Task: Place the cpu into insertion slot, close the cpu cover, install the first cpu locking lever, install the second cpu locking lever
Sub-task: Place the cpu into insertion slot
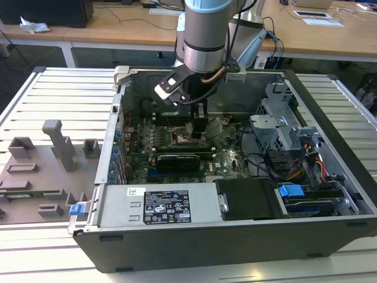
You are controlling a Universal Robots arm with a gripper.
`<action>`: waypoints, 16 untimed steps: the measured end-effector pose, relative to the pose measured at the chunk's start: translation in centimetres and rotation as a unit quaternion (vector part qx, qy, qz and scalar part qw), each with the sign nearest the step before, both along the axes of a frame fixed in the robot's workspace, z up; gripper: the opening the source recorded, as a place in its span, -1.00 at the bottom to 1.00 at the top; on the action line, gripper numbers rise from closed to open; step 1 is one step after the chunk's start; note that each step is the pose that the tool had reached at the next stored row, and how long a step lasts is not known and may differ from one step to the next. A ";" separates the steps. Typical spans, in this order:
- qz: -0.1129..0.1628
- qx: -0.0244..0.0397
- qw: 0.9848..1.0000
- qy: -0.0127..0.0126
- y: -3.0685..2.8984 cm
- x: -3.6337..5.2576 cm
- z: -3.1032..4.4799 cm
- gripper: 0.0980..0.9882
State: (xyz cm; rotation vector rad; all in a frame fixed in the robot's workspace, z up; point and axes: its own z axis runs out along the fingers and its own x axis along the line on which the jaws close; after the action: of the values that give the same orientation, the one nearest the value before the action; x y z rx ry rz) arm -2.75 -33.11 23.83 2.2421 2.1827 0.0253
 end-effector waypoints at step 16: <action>0.000 0.000 1.000 0.000 0.14 -2.45 -0.70 0.00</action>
State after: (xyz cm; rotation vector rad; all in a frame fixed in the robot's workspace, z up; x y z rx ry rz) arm -5.20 -32.97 23.12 2.2422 2.1825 0.0250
